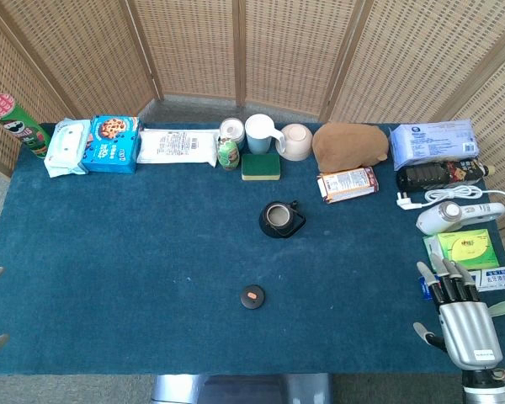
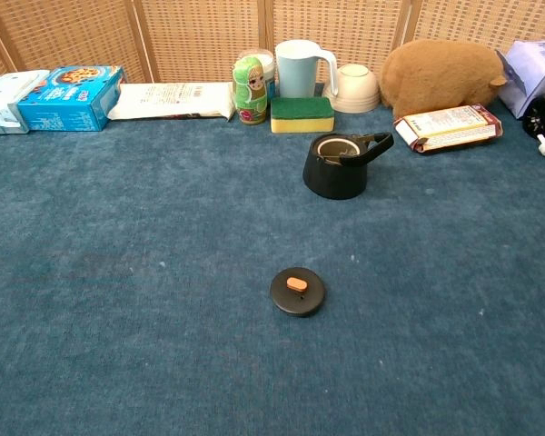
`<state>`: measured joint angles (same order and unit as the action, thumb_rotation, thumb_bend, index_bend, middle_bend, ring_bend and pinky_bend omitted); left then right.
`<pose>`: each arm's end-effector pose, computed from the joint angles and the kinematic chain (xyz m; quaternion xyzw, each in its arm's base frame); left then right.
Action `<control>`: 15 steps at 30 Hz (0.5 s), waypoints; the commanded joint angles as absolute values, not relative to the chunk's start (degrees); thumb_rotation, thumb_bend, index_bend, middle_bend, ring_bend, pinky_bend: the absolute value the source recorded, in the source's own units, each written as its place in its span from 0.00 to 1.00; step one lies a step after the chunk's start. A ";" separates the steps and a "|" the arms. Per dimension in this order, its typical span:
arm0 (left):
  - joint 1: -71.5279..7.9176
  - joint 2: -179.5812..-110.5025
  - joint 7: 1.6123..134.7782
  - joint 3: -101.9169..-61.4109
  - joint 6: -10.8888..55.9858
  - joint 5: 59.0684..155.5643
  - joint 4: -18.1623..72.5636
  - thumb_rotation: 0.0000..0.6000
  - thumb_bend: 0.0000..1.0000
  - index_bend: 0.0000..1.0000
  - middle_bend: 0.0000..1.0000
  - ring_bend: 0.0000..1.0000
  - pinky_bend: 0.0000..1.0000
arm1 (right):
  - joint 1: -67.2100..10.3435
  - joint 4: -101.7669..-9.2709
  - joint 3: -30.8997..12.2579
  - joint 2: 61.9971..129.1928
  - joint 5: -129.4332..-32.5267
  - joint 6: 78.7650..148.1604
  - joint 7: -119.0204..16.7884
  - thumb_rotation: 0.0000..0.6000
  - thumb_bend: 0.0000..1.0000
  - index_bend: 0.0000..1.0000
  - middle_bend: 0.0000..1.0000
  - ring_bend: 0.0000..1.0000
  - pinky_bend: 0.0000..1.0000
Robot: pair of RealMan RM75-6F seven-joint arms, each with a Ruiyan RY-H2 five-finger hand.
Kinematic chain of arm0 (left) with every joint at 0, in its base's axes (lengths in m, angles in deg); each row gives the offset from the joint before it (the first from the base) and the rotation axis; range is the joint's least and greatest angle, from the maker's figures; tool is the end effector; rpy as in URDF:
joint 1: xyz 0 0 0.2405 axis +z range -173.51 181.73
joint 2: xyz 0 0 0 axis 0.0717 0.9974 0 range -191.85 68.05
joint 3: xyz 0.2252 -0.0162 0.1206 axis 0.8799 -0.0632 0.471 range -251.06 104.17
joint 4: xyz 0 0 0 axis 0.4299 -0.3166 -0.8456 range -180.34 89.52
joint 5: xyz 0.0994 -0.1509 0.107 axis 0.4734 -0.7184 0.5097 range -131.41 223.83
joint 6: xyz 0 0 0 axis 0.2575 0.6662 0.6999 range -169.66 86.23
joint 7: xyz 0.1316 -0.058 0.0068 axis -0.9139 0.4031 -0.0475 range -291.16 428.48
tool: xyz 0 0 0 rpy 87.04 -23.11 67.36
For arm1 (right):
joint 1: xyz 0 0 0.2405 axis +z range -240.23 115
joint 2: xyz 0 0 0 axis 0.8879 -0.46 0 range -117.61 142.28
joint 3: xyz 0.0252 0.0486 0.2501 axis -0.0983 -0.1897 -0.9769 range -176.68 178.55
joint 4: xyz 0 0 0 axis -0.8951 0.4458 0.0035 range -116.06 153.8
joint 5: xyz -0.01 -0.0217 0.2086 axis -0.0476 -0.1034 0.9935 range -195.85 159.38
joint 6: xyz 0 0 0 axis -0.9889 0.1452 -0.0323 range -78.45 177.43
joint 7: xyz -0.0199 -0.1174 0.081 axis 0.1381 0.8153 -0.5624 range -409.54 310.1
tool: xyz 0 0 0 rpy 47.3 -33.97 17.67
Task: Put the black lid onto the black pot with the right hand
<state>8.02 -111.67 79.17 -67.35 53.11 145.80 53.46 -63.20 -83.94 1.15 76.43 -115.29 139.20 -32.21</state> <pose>-0.2945 0.1004 0.2138 -0.6153 -0.4108 -0.4013 0.5400 -0.2625 -0.1395 0.1427 0.6431 -0.3232 0.3763 0.5834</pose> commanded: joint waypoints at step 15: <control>7.90 -111.29 80.47 -67.29 52.66 145.14 53.29 1.00 0.14 0.00 0.00 0.00 0.05 | -57.17 -79.87 3.61 81.67 -120.79 129.70 -31.87 1.00 0.11 0.16 0.14 0.12 0.00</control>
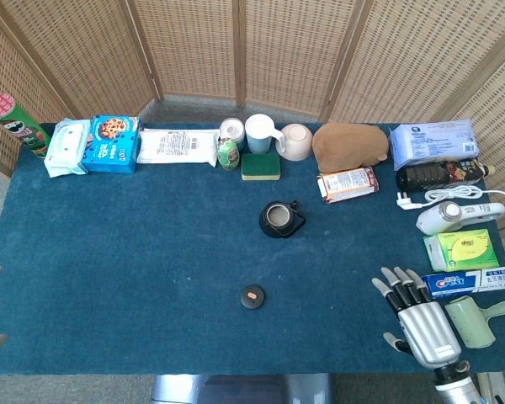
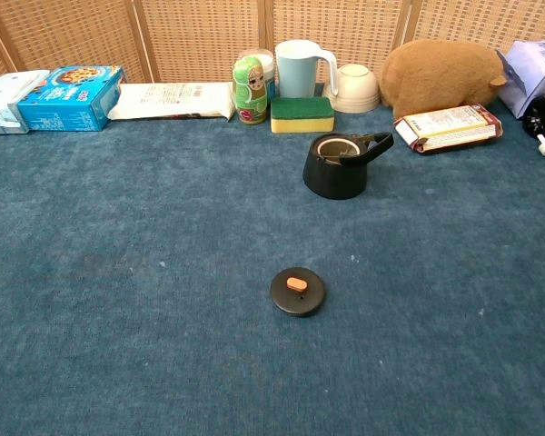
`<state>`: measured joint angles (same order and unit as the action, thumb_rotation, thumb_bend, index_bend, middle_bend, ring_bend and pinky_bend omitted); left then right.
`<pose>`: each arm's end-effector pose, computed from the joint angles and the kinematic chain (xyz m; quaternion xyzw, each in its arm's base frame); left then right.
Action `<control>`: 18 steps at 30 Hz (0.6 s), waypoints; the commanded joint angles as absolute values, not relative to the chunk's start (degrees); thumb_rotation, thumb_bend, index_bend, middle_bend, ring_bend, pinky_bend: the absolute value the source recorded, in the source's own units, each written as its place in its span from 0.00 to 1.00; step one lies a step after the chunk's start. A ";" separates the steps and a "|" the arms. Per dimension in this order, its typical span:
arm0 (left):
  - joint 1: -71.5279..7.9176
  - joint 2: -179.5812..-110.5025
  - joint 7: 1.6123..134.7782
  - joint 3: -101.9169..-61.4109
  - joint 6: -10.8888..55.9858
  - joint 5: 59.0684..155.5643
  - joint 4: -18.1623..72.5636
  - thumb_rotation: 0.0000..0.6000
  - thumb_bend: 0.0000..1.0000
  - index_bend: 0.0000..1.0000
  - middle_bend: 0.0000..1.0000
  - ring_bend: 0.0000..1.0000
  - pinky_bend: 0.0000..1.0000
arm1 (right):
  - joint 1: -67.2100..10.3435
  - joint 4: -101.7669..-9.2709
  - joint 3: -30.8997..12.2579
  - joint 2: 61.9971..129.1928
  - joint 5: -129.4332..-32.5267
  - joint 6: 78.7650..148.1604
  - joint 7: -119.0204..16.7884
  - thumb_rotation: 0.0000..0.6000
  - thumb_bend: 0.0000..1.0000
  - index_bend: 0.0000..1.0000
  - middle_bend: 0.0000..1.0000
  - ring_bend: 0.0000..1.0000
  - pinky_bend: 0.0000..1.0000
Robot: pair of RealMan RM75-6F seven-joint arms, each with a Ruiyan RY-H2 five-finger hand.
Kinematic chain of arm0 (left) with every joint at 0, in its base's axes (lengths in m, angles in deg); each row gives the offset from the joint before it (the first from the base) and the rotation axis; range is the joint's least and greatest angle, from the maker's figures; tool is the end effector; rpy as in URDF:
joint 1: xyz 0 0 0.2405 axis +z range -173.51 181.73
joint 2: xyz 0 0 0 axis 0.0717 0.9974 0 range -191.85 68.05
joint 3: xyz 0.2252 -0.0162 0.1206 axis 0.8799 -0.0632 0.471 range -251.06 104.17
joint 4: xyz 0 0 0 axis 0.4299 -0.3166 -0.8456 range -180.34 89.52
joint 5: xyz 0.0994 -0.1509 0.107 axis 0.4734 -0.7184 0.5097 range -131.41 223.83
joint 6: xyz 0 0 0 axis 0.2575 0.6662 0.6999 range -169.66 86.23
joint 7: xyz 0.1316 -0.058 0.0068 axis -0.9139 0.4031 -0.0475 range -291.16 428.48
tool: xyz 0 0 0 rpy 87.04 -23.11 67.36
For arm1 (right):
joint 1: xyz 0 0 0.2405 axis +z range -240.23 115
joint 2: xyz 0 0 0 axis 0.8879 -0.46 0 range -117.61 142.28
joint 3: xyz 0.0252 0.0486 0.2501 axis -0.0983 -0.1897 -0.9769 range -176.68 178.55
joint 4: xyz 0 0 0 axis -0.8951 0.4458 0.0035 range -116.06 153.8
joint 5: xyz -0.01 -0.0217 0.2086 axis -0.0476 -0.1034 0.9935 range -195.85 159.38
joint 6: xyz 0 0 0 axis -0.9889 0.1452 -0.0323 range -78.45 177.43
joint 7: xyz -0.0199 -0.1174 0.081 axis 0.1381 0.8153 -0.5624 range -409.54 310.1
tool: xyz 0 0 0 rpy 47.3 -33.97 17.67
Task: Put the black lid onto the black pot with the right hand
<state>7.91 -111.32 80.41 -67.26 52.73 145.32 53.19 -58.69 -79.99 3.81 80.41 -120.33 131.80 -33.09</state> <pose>-0.2969 0.1006 0.2156 -0.6124 -0.4176 -0.4001 0.5390 -0.2533 -0.1459 0.0999 0.7146 -0.3169 0.3746 0.4985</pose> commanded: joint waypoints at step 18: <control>7.30 -110.92 80.35 -67.69 50.90 143.28 54.20 1.00 0.14 0.00 0.00 0.00 0.05 | -43.83 -89.03 -1.76 89.39 -106.74 107.21 -20.40 1.00 0.10 0.20 0.12 0.09 0.00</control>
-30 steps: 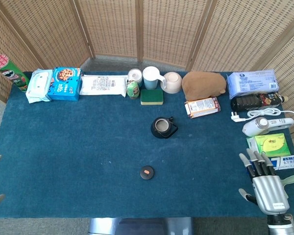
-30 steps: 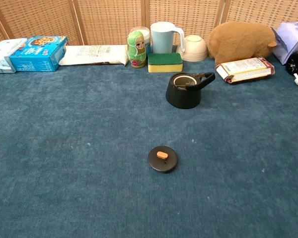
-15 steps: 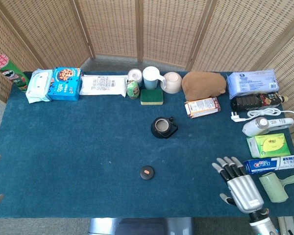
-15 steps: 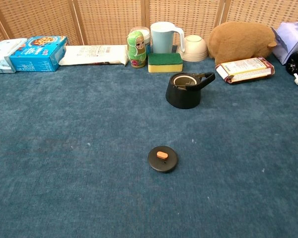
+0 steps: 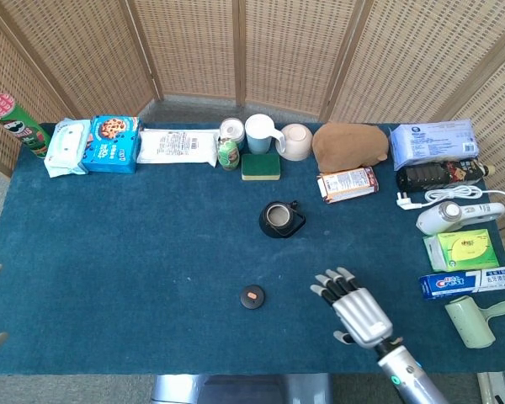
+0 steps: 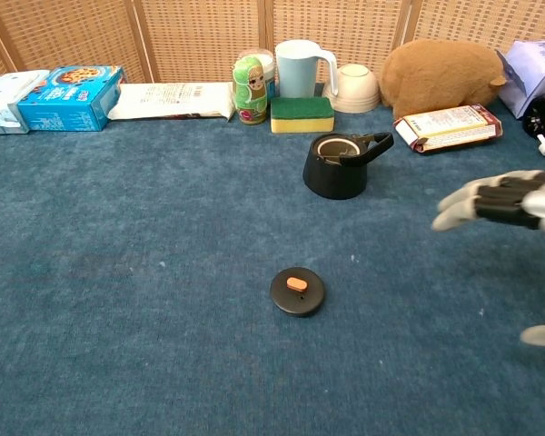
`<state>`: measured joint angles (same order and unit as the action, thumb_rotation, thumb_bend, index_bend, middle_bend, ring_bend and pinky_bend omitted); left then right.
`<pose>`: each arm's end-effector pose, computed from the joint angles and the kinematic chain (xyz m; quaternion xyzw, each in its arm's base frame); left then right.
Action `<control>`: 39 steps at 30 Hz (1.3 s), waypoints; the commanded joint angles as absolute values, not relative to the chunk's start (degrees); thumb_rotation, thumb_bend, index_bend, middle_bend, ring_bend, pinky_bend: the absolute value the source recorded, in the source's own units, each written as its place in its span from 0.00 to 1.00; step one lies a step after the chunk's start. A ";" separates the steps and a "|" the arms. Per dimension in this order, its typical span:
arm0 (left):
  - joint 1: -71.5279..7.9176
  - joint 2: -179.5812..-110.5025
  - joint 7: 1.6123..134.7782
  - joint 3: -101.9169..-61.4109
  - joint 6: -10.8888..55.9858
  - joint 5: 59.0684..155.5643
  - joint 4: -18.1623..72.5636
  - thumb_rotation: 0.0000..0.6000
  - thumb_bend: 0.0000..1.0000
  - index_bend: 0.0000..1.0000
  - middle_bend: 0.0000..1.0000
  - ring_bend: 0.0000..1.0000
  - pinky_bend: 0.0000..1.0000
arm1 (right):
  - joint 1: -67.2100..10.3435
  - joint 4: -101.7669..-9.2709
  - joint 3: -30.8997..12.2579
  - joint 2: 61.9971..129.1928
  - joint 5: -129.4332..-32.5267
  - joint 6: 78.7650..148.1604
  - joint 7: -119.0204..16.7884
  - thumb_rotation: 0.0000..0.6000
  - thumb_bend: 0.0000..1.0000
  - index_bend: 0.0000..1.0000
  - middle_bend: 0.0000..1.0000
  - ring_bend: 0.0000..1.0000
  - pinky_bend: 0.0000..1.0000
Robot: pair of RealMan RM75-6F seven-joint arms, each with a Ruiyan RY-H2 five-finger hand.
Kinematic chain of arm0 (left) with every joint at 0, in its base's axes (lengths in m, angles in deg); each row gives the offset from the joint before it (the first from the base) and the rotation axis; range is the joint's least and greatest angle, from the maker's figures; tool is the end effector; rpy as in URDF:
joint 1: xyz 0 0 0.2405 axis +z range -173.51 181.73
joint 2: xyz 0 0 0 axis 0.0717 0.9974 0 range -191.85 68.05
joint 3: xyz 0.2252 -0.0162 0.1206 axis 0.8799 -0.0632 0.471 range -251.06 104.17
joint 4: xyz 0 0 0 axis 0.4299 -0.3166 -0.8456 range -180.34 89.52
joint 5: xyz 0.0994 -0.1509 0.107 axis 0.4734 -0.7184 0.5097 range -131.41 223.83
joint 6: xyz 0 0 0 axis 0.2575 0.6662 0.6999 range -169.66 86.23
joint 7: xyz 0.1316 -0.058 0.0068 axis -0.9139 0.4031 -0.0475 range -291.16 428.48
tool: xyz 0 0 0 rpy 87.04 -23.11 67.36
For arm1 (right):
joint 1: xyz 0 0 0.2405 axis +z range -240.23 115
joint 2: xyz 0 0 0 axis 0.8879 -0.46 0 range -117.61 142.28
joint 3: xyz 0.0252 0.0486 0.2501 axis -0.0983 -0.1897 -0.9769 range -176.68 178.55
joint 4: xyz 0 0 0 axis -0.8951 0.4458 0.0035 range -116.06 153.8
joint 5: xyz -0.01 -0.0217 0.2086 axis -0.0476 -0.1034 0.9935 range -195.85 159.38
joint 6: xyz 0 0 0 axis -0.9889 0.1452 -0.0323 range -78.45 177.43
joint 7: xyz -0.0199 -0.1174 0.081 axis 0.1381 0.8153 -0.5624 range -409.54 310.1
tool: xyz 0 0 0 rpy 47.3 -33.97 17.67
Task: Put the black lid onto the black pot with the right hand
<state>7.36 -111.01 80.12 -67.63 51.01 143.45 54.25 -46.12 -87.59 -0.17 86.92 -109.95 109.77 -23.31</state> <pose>-0.2985 0.1052 0.2148 -0.6064 -0.4274 -0.3918 0.5441 -0.1906 -0.1922 0.0297 0.7925 -0.3337 0.3409 0.3799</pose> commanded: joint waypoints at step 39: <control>7.37 -110.39 82.83 -68.23 51.08 142.21 53.68 1.00 0.14 0.00 0.00 0.00 0.05 | -29.58 -82.62 -5.43 107.70 -84.84 104.71 -7.75 1.00 0.18 0.25 0.09 0.08 0.00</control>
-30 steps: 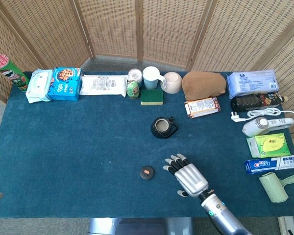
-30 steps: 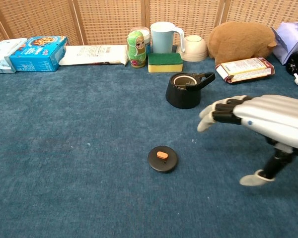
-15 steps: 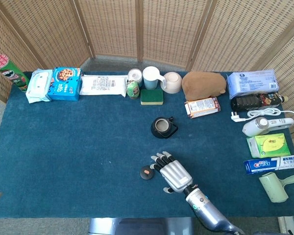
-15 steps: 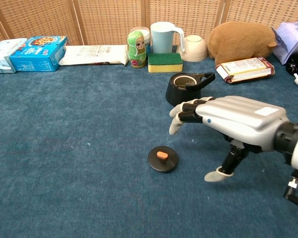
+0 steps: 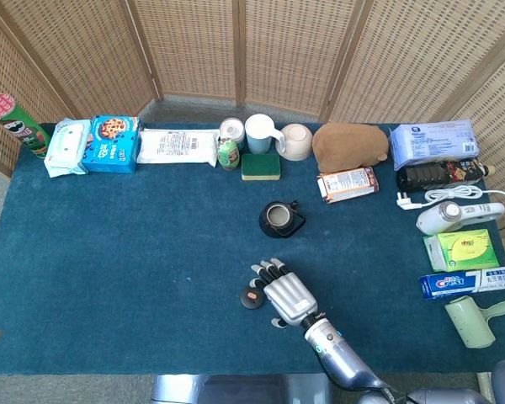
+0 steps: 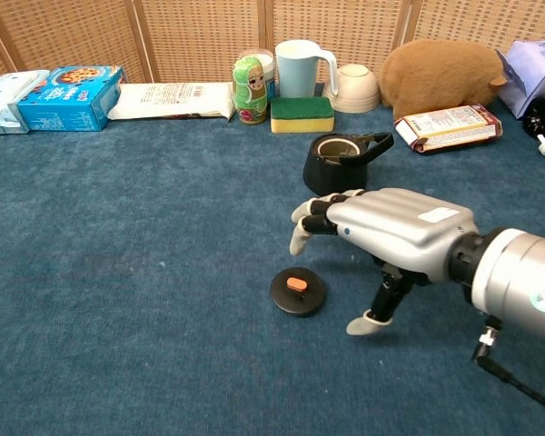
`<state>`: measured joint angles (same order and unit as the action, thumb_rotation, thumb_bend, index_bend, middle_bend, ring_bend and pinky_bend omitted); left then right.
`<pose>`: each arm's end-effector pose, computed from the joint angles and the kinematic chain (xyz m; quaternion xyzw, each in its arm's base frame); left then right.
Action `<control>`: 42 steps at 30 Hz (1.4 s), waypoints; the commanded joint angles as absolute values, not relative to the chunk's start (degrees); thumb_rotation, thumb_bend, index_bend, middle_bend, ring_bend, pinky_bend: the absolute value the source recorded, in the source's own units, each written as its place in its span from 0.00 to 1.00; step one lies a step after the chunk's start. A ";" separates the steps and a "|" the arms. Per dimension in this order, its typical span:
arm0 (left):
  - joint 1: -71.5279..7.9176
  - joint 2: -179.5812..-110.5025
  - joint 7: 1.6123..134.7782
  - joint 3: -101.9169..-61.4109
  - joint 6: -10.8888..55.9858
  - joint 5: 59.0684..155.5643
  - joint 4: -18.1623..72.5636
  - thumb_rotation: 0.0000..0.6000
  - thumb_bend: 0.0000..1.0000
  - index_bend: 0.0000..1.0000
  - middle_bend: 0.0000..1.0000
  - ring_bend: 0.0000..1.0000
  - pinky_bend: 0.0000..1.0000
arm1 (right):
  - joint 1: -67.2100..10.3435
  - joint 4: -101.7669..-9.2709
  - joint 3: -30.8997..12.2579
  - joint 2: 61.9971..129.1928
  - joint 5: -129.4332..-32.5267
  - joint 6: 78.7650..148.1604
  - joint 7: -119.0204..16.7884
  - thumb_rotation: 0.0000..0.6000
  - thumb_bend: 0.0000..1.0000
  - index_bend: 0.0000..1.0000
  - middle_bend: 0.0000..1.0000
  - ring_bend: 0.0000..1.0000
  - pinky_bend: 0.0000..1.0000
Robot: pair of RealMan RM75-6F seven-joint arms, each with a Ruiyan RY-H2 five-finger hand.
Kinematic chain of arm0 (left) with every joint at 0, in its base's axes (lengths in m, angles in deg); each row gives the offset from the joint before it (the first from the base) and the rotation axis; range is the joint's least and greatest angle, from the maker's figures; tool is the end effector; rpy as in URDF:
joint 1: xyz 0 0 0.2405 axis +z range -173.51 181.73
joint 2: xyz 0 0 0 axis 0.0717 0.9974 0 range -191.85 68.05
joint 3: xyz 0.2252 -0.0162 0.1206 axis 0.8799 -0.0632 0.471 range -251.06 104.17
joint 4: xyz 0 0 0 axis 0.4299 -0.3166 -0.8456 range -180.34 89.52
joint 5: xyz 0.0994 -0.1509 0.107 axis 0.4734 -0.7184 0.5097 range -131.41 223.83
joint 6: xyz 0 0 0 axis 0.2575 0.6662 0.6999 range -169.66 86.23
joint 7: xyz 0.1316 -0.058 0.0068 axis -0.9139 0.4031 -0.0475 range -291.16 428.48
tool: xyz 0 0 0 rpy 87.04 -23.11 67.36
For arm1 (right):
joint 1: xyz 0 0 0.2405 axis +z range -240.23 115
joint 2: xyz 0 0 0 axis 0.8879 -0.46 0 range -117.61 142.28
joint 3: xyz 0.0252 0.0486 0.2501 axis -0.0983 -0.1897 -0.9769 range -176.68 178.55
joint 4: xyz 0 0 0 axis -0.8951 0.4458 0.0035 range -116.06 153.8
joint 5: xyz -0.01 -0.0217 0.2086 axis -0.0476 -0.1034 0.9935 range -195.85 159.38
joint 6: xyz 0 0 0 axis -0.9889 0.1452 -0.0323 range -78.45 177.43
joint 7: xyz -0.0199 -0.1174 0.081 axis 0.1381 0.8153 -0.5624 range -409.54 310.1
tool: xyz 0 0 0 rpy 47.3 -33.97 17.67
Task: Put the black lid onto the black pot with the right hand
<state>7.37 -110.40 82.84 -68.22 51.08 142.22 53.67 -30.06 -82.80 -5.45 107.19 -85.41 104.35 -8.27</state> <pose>-0.3024 0.1073 0.2216 -0.5937 -0.4347 -0.3988 0.5473 -0.1070 -0.2354 -0.0610 0.8065 -0.3561 0.3403 0.3270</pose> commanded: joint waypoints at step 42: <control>7.71 -109.63 85.69 -67.87 51.86 143.04 52.71 1.00 0.14 0.00 0.00 0.00 0.05 | -20.72 -77.97 -6.05 113.93 -69.51 108.41 -1.58 1.00 0.25 0.30 0.09 0.08 0.00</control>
